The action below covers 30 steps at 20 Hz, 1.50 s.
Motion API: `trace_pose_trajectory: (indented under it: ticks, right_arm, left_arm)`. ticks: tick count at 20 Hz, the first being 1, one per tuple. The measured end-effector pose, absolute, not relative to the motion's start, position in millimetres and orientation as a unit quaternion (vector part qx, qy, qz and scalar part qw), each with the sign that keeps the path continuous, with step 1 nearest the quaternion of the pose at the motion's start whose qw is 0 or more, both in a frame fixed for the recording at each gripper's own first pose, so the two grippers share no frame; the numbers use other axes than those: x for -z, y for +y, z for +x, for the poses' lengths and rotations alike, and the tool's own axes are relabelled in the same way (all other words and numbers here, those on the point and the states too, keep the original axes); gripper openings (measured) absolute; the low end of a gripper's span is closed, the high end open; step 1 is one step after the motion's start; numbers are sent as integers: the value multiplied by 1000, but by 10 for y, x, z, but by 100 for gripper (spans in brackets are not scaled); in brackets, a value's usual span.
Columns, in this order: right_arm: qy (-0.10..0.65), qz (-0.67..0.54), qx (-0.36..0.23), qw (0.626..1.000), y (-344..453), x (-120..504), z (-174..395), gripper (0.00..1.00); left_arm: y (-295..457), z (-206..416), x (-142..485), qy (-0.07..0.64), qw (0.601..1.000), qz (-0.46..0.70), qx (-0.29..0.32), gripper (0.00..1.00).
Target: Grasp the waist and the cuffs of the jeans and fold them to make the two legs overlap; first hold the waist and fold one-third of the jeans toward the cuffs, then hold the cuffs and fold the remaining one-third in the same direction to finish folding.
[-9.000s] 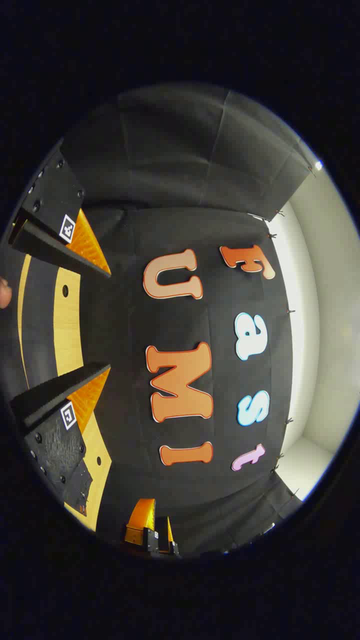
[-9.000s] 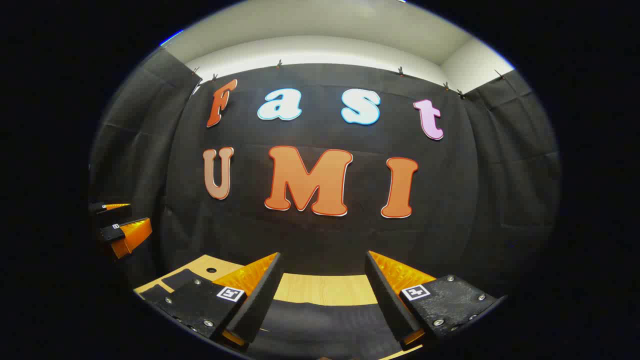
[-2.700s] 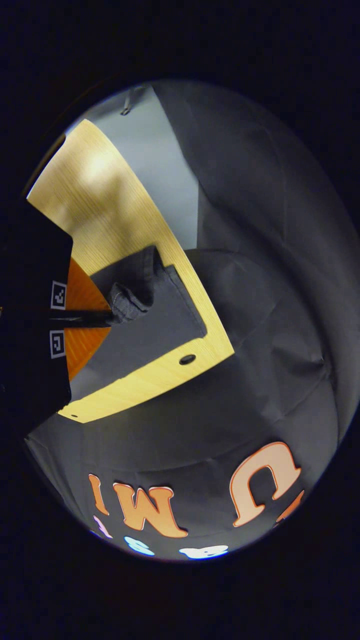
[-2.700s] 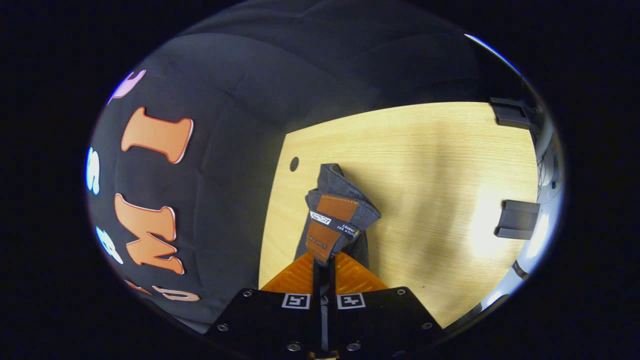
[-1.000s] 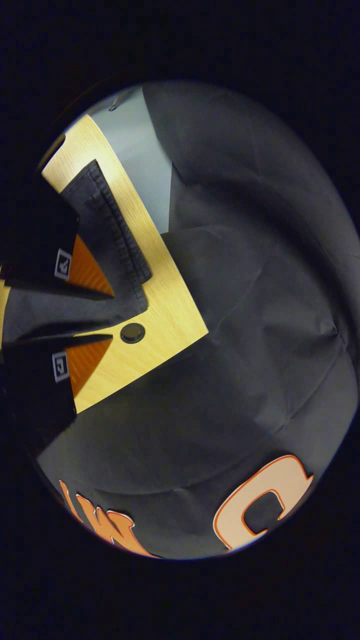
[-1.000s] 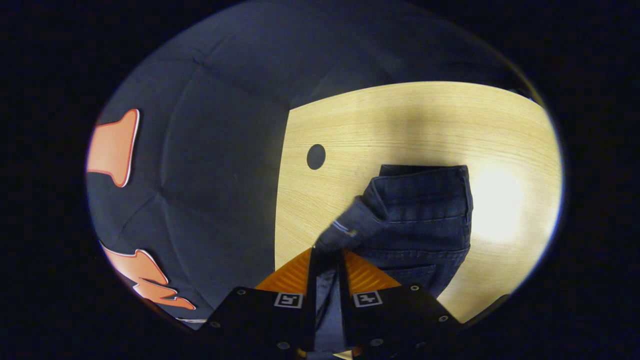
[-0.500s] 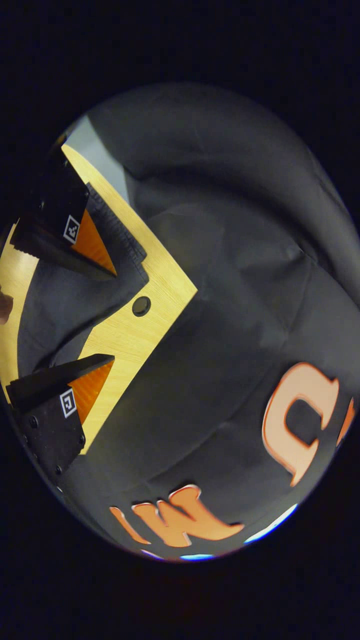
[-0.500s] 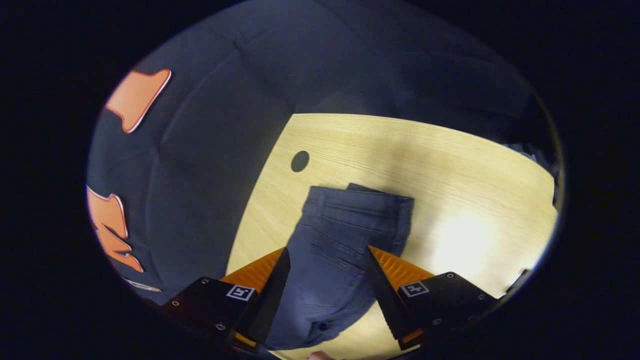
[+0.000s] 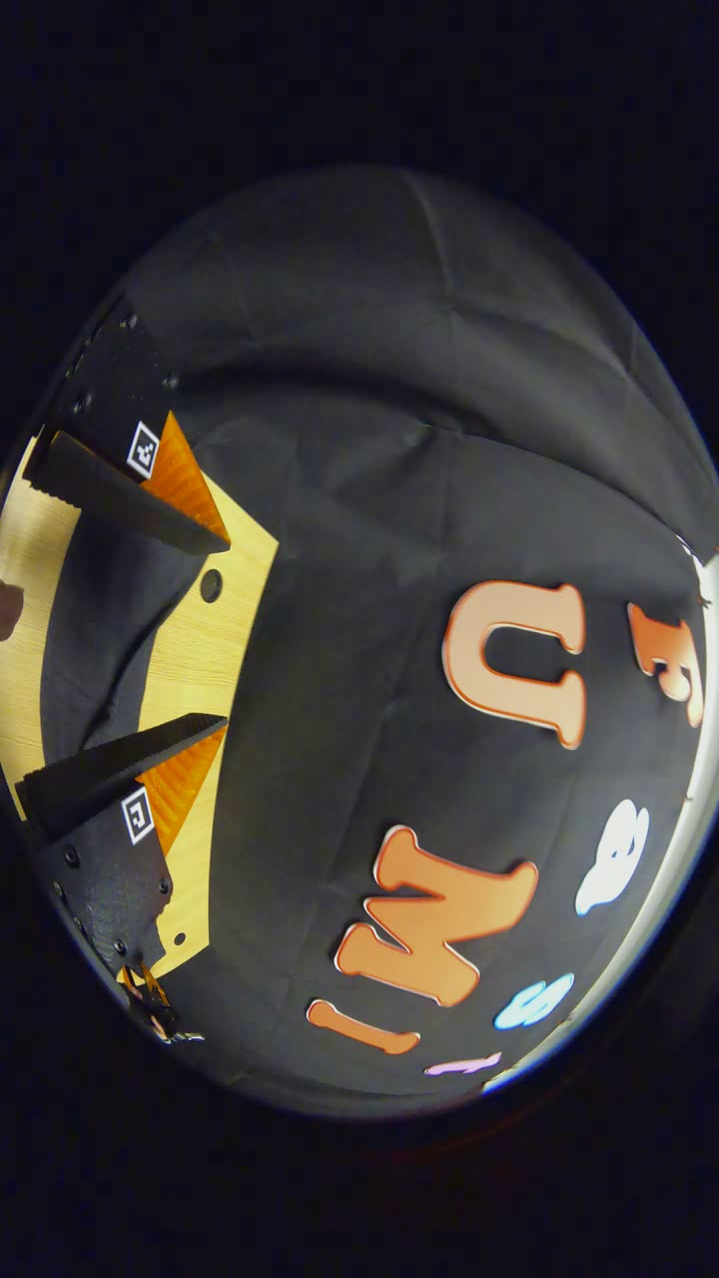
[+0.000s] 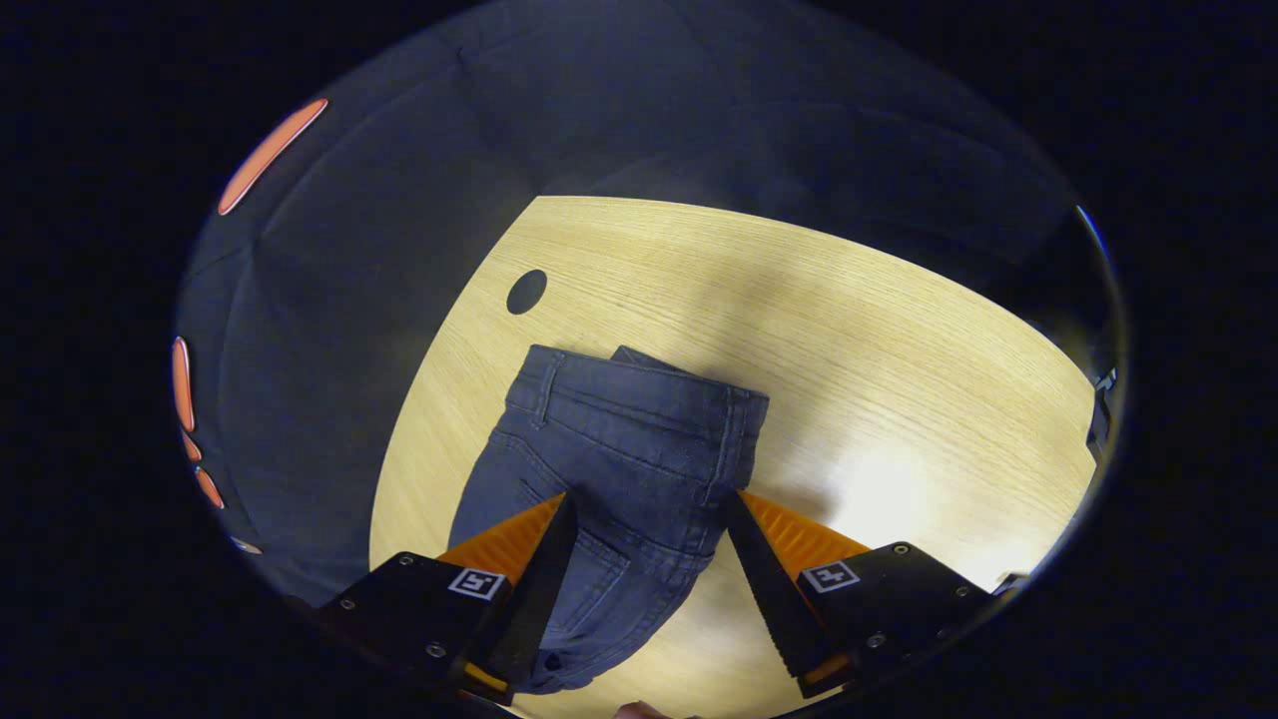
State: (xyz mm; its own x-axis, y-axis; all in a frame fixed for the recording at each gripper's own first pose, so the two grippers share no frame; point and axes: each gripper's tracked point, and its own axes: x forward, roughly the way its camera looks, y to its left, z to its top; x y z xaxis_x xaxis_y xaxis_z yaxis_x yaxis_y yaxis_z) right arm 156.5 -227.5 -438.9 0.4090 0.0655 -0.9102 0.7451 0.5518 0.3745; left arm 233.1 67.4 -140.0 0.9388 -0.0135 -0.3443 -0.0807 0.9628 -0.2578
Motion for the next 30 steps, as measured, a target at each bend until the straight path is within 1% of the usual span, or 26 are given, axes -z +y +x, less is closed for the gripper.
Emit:
trace_pose_trajectory:
  ticks: [3,4,7,8,9,10,11,12,13,14,15,16,17,18,23,27,30]
  right_arm:
    - [497,388,226,743,-2267,4493,1605,92]
    - [497,381,225,746,-2261,4520,1613,92]
    - [499,372,217,752,-2259,4522,1581,88]
    - [494,365,218,758,-2283,4544,1603,88]
    - [493,359,223,761,-2285,4566,1578,82]
    - [490,352,227,765,-2288,4559,1579,86]
    - [489,343,229,769,-2304,4576,1575,85]
    - [492,341,223,769,-2279,4589,1580,77]
    - [486,353,221,768,-2234,4577,1608,60]
    - [478,371,225,764,-2222,4560,1649,45]
    - [477,381,216,763,-2165,4562,1652,35]
    - [469,382,202,770,-2170,4545,1663,29]
    - [450,399,211,771,-2191,4455,1679,23]
    - [436,409,200,776,-2137,4395,1762,16]
    - [393,358,184,827,-2196,4192,1820,16]
    - [357,323,144,865,-2216,4082,1892,16]
    - [344,296,127,882,-2196,4065,1914,16]
  left_arm:
    - [516,2045,1088,129,987,-100,-9,95]
    - [450,1978,1043,126,988,-86,-8,95]
    - [204,1834,1050,134,989,-63,1,95]
    - [131,1790,1061,140,988,-66,7,95]
    - [44,1731,1103,148,986,-73,13,95]
    - [-38,1726,1156,157,984,-78,18,95]
    - [-118,1710,1249,169,982,-82,22,95]
    - [-178,1705,1302,178,980,-80,25,95]
    - [-257,1688,1346,183,980,-78,32,95]
    - [-322,1666,1357,187,979,-73,37,91]
    - [-371,1669,1362,190,979,-67,41,95]
    - [-411,1649,1378,196,978,-63,43,95]
    - [-431,1636,1369,197,977,-63,44,95]
    - [-459,1615,1371,199,977,-68,46,95]
    - [-458,1559,1362,203,974,-80,60,95]
    - [-411,1554,1316,197,973,-90,79,95]
    - [-298,1543,1274,192,973,-96,87,95]
